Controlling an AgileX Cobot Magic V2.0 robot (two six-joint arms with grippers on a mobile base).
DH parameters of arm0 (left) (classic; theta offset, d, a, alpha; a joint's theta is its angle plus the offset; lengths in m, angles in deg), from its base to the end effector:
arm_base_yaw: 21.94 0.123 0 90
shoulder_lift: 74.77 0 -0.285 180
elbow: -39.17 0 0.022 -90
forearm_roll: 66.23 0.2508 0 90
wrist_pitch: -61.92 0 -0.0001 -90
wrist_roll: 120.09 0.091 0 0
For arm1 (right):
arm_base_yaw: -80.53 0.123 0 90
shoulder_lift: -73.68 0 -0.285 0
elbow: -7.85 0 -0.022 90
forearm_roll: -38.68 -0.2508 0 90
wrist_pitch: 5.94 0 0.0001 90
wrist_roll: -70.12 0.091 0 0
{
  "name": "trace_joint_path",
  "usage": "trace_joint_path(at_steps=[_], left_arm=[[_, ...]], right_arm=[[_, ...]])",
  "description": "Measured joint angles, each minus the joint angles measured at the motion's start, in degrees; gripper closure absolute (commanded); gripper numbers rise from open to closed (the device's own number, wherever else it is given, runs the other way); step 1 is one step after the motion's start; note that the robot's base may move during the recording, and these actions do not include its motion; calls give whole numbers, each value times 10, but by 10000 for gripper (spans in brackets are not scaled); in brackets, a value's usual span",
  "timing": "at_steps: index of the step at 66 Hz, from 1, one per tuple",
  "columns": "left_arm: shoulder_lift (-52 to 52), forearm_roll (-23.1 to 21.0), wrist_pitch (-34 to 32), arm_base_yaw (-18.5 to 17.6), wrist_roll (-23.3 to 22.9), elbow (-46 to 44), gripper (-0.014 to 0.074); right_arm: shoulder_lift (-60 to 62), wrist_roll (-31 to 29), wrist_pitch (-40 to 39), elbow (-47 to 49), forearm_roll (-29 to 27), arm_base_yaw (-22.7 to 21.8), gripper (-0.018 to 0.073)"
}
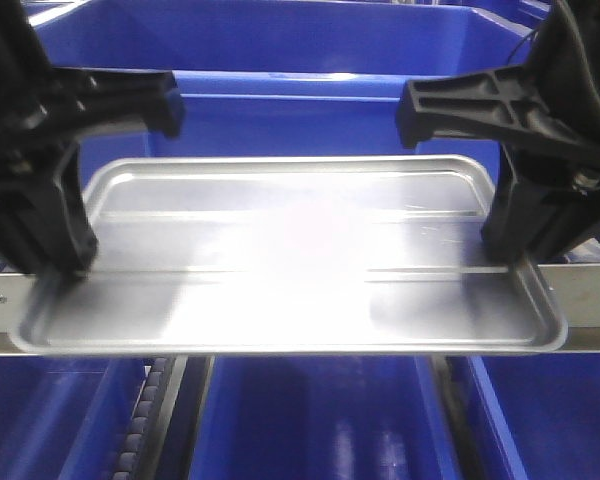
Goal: Grab silver tray and place in blue box
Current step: 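Carry the tray forward over the empty blue bin, then lower the tray into the blue bin and open both grippers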
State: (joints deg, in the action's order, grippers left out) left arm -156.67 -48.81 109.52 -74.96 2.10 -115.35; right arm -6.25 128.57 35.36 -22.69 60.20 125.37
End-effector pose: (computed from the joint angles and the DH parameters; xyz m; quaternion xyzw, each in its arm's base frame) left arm 0.1635 -0.1837 0.2717 0.0351 0.9673 -0.1018 0.2296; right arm 0.1838 0.1516 0.2602 0.0077 0.9586 0.0925 0.2692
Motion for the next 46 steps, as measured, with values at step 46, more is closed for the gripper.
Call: trace_joint_path(at_steps=[46], left_arm=[[39,66,67,-31,20,-136,700]], right_arm=[[75,-25,84,115,40,-9,500]])
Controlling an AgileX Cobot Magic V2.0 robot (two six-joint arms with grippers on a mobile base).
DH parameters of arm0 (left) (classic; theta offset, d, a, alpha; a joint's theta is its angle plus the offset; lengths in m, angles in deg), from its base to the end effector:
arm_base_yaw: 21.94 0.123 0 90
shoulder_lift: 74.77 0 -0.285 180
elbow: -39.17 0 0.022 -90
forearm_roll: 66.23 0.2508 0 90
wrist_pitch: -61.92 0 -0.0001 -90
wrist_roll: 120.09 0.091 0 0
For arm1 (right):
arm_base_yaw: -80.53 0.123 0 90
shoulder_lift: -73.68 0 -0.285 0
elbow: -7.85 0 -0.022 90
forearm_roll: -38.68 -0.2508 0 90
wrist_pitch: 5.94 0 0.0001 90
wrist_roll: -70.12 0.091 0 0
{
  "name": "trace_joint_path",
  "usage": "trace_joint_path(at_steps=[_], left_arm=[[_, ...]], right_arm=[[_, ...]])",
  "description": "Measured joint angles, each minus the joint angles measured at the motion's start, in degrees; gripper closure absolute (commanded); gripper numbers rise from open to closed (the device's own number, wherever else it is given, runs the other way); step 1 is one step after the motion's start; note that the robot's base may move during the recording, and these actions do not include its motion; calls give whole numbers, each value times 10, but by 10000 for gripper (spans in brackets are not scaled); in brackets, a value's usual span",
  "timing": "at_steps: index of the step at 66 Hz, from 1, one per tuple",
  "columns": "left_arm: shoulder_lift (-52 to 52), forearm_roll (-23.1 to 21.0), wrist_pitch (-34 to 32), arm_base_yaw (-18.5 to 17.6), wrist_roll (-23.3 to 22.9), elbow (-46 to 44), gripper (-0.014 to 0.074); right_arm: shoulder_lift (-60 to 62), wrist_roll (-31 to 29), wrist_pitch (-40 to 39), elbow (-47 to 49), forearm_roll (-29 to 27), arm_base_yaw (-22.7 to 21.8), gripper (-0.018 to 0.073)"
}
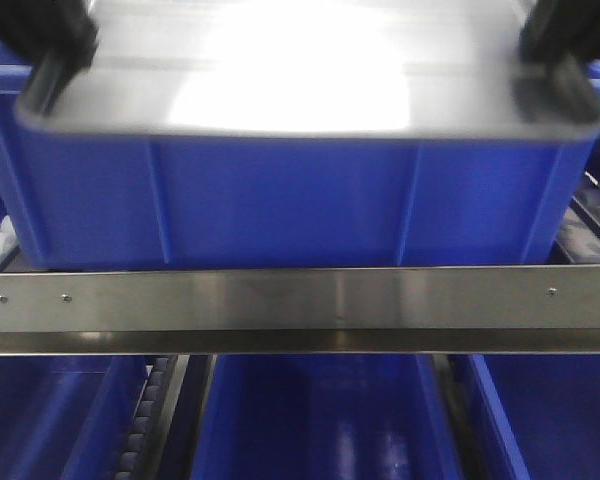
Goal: Grab silver tray and place in blue box
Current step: 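Lower the tray into the blue bin and open both grippers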
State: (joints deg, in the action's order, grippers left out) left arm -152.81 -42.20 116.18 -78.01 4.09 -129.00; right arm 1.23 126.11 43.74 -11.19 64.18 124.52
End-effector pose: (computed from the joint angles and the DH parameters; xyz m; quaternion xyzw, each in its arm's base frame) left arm 0.1617 -0.1864 0.3570 0.0657 0.9304 -0.1385 0.3329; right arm 0.1808 0.1330 0.3460 0.0178 0.9231 0.1158 0.3664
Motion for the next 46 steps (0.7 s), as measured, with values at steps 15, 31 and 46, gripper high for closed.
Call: trace_joint_path(at_steps=[15,31,46], left_arm=[[-69,-43,-18,84,129,-96,700],[-146,-82,-44,163,231,-196,700],[-204,-90,-116,209,255,-226,700]], right_arm=[[-67,-61,40,105,23,-21,500],[-172,-125,35,229,11,-87,501],[-257,-210,-27,300,-57,-162,501]])
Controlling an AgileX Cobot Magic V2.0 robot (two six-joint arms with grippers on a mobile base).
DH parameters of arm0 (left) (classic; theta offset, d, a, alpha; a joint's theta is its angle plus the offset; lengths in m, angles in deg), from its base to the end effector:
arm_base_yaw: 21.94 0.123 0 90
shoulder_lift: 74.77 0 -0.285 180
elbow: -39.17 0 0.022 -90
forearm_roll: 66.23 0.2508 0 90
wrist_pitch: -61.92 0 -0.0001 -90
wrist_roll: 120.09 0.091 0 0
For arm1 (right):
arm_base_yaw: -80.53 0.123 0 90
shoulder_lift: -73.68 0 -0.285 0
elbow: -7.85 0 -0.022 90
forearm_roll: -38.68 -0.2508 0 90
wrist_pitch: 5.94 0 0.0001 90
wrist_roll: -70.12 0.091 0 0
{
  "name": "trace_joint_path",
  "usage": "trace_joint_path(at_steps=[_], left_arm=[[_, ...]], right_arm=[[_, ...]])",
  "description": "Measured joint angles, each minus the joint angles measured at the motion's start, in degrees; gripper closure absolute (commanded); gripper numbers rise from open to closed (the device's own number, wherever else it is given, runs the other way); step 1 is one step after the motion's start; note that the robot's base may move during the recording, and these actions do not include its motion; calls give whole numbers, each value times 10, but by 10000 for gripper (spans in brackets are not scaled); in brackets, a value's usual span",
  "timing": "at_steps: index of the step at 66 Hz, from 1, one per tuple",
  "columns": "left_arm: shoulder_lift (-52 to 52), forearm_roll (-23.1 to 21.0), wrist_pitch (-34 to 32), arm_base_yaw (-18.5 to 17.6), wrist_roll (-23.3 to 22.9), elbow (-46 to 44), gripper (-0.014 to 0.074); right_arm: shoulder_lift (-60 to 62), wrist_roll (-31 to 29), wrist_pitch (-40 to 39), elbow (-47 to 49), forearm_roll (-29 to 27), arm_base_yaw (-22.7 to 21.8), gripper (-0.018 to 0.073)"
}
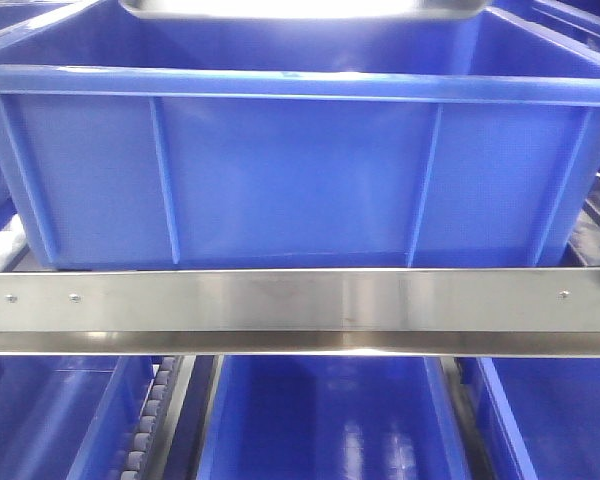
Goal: Grab silver tray and place in blue box
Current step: 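Lower the tray into the blue bin and open both grippers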
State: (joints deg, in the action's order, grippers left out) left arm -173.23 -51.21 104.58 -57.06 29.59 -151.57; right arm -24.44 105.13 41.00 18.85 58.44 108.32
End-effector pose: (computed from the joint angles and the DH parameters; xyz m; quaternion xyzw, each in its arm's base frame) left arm 0.3043 -0.1945 0.3799 0.0877 0.8970 -0.1233 0.4153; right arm 0.3243 0.1455 0.3803 -0.0017 0.9090 0.0628 0.4121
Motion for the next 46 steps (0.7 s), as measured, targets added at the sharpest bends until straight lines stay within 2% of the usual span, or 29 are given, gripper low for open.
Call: trace_joint_path(at_steps=[11,21,46], left_arm=[[-42,-12,-52,27,4,0,700],[-80,-14,-78,44,5,0,700],[-131,-14,-106,56,9,0,700]], right_arm=[[-47,-22,-48,10,-17,-27,501],[-79,-24,-74,10,-21,-31,501],[-127,-24,-87,10,-22,-33,501]])
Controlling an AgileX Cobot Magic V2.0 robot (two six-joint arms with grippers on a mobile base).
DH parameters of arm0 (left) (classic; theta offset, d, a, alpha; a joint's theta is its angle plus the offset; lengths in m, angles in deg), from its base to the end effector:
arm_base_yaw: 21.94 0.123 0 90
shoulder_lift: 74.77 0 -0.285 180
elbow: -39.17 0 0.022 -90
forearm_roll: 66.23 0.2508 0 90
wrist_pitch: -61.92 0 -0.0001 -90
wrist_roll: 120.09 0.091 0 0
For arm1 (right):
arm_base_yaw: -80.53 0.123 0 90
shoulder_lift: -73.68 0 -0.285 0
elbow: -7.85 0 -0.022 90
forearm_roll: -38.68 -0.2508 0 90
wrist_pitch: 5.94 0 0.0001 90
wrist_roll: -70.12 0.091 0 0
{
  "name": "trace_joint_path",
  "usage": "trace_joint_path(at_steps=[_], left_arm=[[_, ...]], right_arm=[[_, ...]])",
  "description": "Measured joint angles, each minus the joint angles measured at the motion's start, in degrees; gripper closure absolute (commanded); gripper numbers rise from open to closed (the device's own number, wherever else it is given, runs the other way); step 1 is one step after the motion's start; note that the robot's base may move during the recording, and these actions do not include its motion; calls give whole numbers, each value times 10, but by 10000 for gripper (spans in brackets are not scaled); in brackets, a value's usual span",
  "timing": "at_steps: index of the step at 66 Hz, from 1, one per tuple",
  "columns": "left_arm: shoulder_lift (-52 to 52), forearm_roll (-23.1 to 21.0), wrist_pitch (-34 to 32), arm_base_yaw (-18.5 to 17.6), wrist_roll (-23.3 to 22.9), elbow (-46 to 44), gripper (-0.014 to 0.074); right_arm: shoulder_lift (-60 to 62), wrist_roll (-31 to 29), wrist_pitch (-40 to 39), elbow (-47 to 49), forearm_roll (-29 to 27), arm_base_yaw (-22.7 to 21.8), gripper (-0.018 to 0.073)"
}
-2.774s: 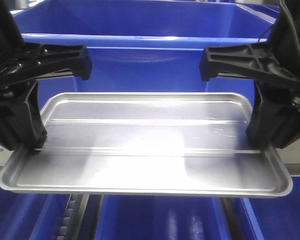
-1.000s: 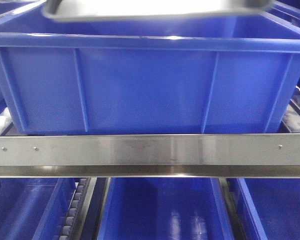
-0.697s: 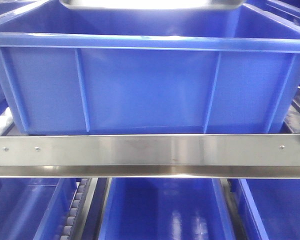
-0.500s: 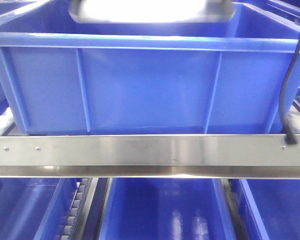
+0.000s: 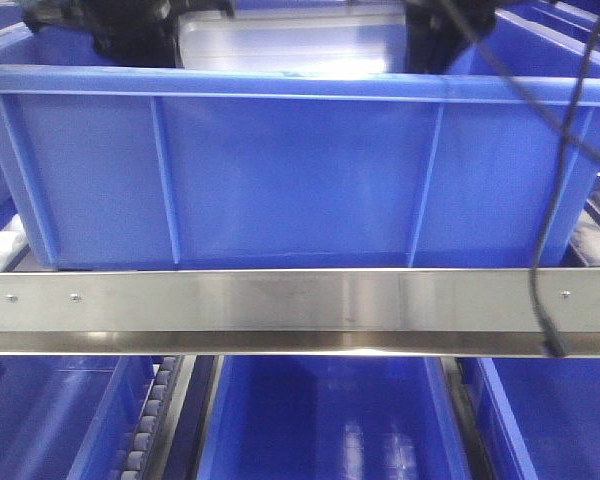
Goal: Grab silver tray and place in blue box
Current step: 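Lower the tray into the blue bin and open both grippers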
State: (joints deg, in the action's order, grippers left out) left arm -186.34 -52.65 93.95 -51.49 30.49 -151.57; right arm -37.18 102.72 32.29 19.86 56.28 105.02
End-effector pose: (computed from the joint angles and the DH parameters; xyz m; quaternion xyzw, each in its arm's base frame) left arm 0.3728 -0.1983 0.3019 0.0678 0.9101 -0.1105 0.3937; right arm 0.3847 0.1565 0.3084 -0.0120 0.9229 0.0567 0.3807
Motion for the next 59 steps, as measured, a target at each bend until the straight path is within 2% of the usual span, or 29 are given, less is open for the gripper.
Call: trace_joint_path(at_steps=[14,19,24,33,36,41,59], left_arm=[[-2,0,-6,0,1,0,698],[-2,0,-8,0,1,0,672],[-2,0,-8,0,1,0,598],[-2,0,-10,0,6,0,367],[-2,0,-17,-1,7,0,327],[-2,0,-25,-1,7,0,323],[-2,-18,-31,12,7,-1,323]], right_arm=[[0,0,-1,1,0,-2,501],[0,0,-2,1,0,-2,496],[0,0,-2,1,0,-2,454],[0,-1,-5,1,-3,-2,266],[0,-1,-6,1,-10,-2,218],[0,-2,-12,1,-19,-1,194],[0,-3,-39,2,-37,-9,195]])
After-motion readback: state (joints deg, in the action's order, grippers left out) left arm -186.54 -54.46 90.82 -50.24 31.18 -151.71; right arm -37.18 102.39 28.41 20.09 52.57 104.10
